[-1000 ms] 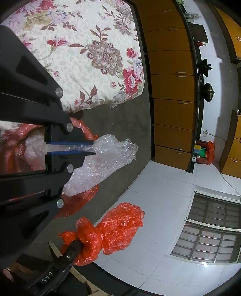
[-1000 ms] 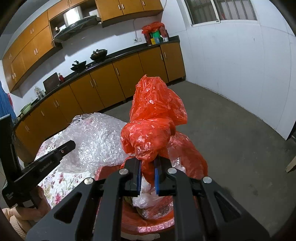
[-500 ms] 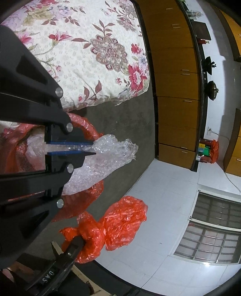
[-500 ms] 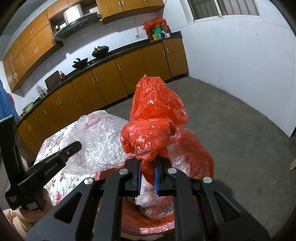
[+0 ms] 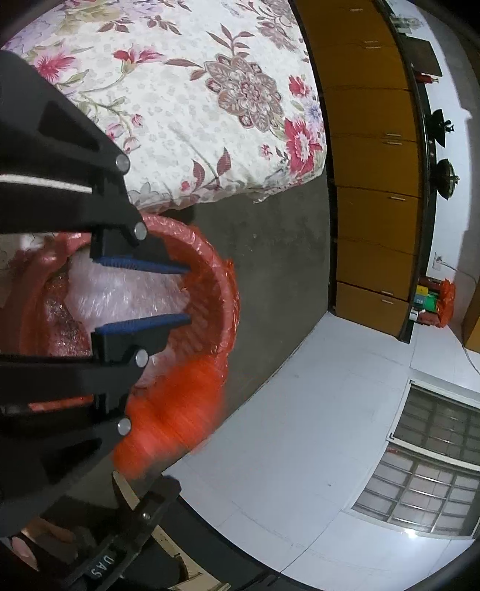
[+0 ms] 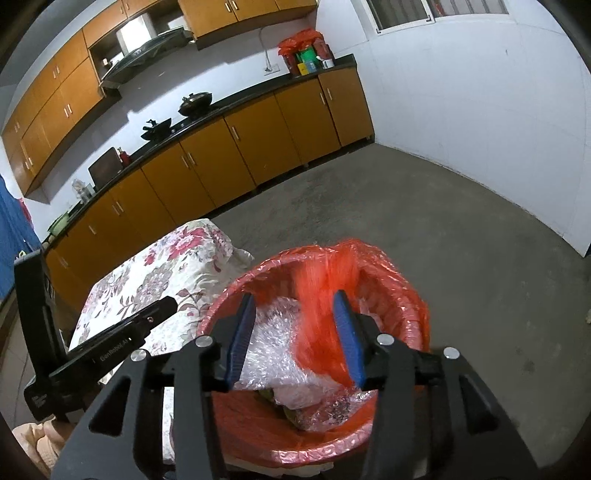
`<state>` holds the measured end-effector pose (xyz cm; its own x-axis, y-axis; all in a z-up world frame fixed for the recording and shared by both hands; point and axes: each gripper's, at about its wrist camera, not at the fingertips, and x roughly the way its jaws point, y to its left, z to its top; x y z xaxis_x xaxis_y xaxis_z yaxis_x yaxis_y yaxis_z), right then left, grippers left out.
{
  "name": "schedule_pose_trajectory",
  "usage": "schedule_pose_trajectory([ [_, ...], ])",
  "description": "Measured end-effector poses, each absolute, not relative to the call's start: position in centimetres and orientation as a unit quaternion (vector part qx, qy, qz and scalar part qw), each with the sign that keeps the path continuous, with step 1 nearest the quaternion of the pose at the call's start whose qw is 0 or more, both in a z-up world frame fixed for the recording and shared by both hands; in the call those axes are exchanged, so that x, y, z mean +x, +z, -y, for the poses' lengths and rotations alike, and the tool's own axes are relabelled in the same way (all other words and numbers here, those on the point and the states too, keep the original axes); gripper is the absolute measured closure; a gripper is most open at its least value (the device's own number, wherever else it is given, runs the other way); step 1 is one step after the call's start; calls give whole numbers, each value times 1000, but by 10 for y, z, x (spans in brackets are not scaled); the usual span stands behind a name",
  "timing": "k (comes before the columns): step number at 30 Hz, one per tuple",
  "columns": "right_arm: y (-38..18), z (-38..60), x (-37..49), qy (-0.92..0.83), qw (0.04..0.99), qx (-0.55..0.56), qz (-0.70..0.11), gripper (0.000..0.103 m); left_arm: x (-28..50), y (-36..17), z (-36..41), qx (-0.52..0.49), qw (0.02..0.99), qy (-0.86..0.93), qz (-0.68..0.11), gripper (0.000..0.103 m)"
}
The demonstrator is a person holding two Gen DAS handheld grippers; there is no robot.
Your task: Collect trash
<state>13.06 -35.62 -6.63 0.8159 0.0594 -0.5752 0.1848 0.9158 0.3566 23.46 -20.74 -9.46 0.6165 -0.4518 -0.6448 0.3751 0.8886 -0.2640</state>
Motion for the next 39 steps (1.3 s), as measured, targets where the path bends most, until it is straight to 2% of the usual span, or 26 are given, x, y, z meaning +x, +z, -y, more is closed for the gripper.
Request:
schedule_pose_trajectory([
  [4,-61,359,119,-43,934,199,-294,57,228,-85,198,-56,903,-223,-363,72],
  [7,-51,357,107,-55,940,182,-282,46,218,-71,190,-56,910,-220,-346,65],
  [8,-47,355,103,-58,943,175,-277,39,212,-65,186,-54,914,-218,-338,62],
  [9,-41,351,96,-63,947,165,-270,34,206,-59,182,-54,917,-217,-330,56],
  [12,-26,341,79,-78,955,137,-250,8,182,-39,168,-51,930,-209,-298,38],
  [14,-17,333,67,-91,961,116,-233,3,166,-28,159,-45,939,-201,-277,26],
  [16,-8,322,55,-110,966,91,-217,2,147,-16,147,-37,949,-188,-251,12],
  [18,-1,308,43,-125,967,67,-209,2,128,-7,136,-29,957,-175,-231,5],
  [24,2,276,22,-161,960,58,-220,2,78,7,99,-13,971,-130,-200,4],
  [31,2,234,-6,-125,970,53,-203,2,27,10,66,6,981,-90,-172,4],
  [39,4,199,-32,-123,971,38,-199,2,-7,7,41,9,983,-70,-172,4],
])
